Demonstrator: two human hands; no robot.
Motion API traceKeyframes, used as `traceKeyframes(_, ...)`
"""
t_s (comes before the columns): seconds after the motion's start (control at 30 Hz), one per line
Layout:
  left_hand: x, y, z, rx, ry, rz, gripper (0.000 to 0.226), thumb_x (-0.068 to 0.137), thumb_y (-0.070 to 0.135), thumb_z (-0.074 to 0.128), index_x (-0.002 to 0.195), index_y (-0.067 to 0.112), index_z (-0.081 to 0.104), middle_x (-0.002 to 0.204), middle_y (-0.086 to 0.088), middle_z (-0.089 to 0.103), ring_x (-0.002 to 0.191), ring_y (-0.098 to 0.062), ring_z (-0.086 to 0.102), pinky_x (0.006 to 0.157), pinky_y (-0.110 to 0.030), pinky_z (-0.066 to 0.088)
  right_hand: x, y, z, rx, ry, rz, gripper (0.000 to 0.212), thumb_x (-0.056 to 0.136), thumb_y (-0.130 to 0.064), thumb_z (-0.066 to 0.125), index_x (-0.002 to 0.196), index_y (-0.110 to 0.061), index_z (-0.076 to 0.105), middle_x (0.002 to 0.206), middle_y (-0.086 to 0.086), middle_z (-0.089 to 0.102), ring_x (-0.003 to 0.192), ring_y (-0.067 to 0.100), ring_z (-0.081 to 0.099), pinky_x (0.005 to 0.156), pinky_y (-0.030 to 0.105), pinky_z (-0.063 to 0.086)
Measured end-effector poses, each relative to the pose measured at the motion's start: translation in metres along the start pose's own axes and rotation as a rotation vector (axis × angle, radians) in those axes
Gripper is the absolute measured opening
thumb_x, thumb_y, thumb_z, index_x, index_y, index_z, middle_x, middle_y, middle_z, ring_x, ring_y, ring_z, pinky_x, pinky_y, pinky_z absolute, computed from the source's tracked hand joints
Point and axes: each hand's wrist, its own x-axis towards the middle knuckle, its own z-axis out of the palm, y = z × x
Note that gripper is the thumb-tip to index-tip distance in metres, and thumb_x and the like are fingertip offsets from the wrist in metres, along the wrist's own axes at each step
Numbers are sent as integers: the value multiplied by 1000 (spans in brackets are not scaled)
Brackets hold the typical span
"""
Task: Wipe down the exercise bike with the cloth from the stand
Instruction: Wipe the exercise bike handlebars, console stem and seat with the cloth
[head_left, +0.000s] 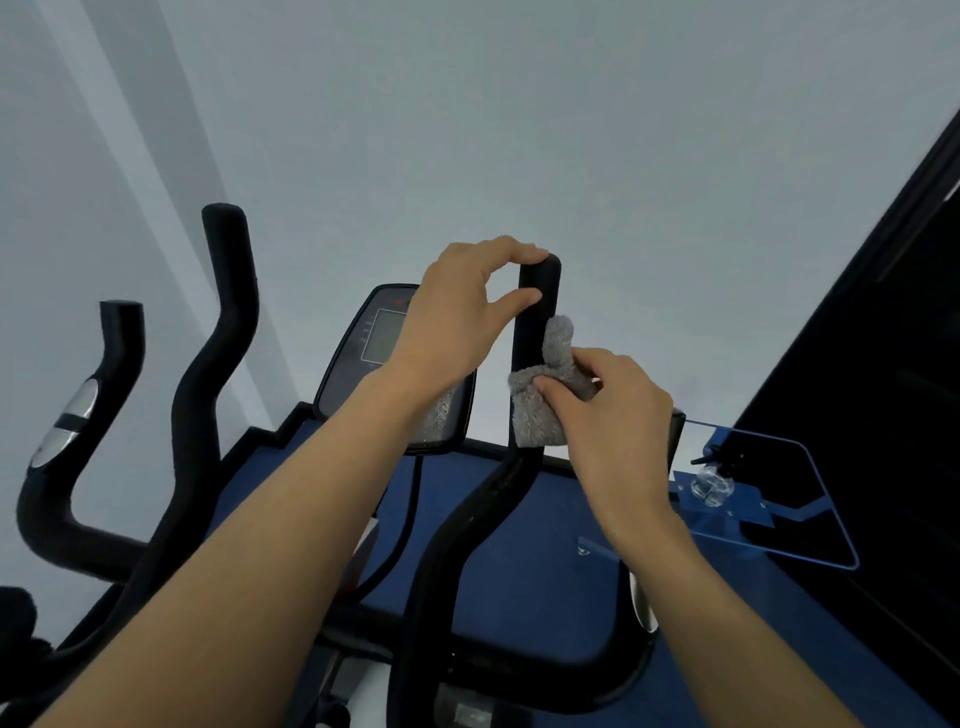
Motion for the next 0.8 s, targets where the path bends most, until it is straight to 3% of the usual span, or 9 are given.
traceKeyframes(0.07,-5,-4,3,24,5,29,38,86,19,64,123,27,57,123,19,55,117,-6,43,92,-7,31,-9,0,0,55,29,6,26,82,-27,67,106,-20,65,94,-1,64,85,12,57,73,15,44)
traceKeyframes(0.13,-12,-9,7,52,-10,48,48,86,20,64,131,29,50,134,11,51,121,-9,40,92,-1,25,-16,0,4,29,82,-16,29,81,-29,67,110,-24,65,92,-1,65,87,15,59,73,29,48)
traceKeyframes(0.27,-22,-14,13,45,-77,35,62,88,21,63,140,35,33,137,14,46,124,-8,37,90,-1,25,-22,2,14,-6,126,-63,30,85,-24,65,115,-22,64,86,-5,57,78,10,54,64,9,37)
traceKeyframes(0.4,-21,-16,17,-9,-42,38,61,87,18,63,139,34,37,132,18,50,123,-10,43,92,-4,29,-29,2,20,-9,45,-131,32,91,-14,54,123,-14,57,100,-8,49,91,8,51,79,-4,32)
traceKeyframes(0.47,-19,-18,18,-28,-26,34,60,86,16,64,138,35,39,128,21,50,121,-10,44,92,-4,30,-26,2,19,-25,-22,-116,30,92,-13,52,121,-13,58,96,-10,46,92,11,50,78,-5,30)
traceKeyframes(0.57,-19,-19,20,-37,-18,25,60,85,15,65,136,35,40,123,25,48,119,-9,45,91,-5,31,-20,3,18,-82,-115,-103,23,90,-12,52,110,-11,65,93,1,54,88,24,51,72,15,37)
traceKeyframes(0.63,-19,-19,20,-43,-11,29,60,85,14,65,136,34,41,123,22,50,119,-10,45,91,-7,31,-22,5,15,-128,-145,-129,23,88,-12,51,106,-11,66,95,12,56,84,24,51,70,25,35)
traceKeyframes(0.73,-19,-19,21,-59,-1,33,60,84,13,65,136,32,41,124,19,53,119,-12,46,94,-13,33,-24,6,6,-23,-180,-52,19,90,-17,53,100,-7,66,79,-5,52,69,-4,49,59,7,35)
traceKeyframes(0.8,-20,-20,21,-70,-2,32,61,84,12,65,136,33,41,123,20,52,119,-12,46,95,-18,36,-17,5,2,-14,-152,-35,17,90,-16,56,99,-8,68,76,-9,48,66,-10,49,61,-3,33)
